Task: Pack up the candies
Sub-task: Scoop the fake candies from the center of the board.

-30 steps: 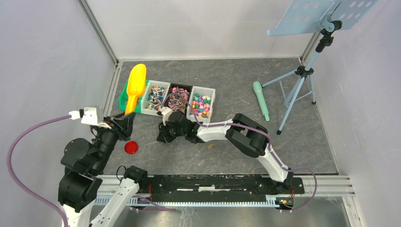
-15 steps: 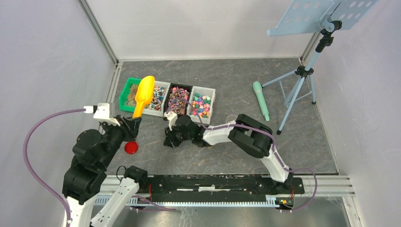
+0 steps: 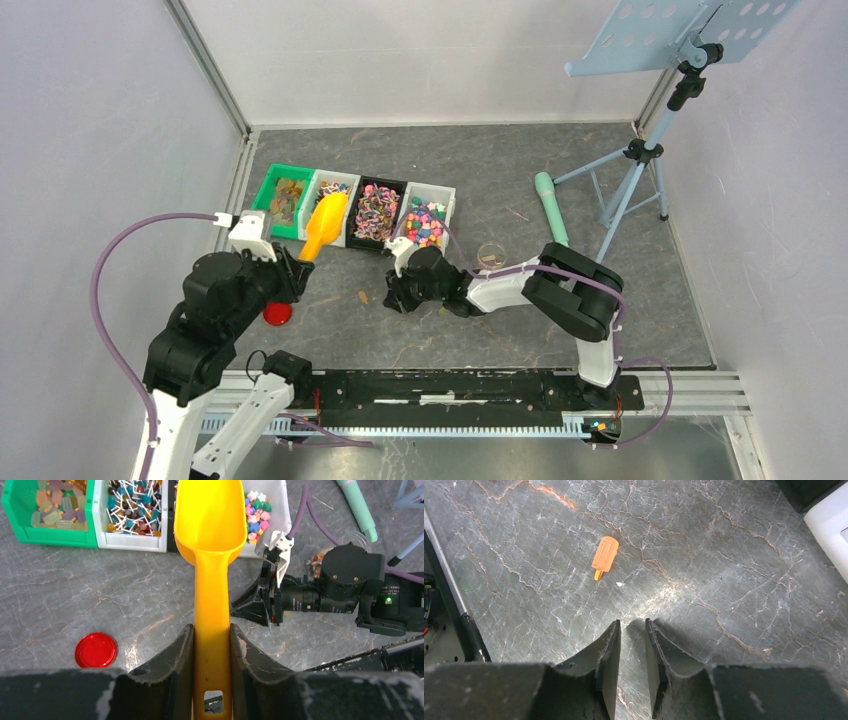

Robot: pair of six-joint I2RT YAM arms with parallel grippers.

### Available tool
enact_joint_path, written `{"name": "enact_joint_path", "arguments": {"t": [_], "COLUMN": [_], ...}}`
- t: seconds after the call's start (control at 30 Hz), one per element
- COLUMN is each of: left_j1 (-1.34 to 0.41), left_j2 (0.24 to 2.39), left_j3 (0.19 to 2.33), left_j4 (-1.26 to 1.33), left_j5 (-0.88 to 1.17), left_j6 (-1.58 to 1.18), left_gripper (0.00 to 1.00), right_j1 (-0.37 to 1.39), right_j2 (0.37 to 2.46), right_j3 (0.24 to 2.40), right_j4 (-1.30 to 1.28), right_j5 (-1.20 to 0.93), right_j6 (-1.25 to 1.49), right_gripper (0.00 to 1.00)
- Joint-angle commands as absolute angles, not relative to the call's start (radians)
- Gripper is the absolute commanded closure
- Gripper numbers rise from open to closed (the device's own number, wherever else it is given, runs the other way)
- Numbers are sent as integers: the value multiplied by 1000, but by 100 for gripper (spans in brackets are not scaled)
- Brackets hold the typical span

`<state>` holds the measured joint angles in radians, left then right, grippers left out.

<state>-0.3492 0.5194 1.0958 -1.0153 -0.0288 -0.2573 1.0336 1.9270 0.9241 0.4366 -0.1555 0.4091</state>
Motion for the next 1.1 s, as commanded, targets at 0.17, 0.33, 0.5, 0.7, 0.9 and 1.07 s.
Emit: {"name": "enact_joint_path", "arguments": {"t": [0.17,0.33,0.5,0.7,0.9,1.07], "left_j1": [-352,-352,-352,-352,-352,-352], "left_j2": [475,471,500,489,474,490], "left_j3": [1158,1178,1321,1310,1251,1206], "left_j4": [-986,-975,-1011,-999,-999,-1039], "left_j5": [-67,-66,-55,-89,-98,-80], "left_j6": [-254,-267,-275,-247,-251,-268], "left_gripper": [98,98,98,97,97,96], "right_j1": [1049,1074,1086,1086,1087,1088], "right_j2": [1999,2073,2113,2155,2160,2099], "right_j3": [1124,1267,1323,1316,1281,1194], "right_j4": [415,281,264,320,341,316], "right_j5": [-150,-54,-84,-141,-176,-128], "right_j6": [408,341,359,406,413,339], "right_gripper": [52,51,61,65,66,72]}}
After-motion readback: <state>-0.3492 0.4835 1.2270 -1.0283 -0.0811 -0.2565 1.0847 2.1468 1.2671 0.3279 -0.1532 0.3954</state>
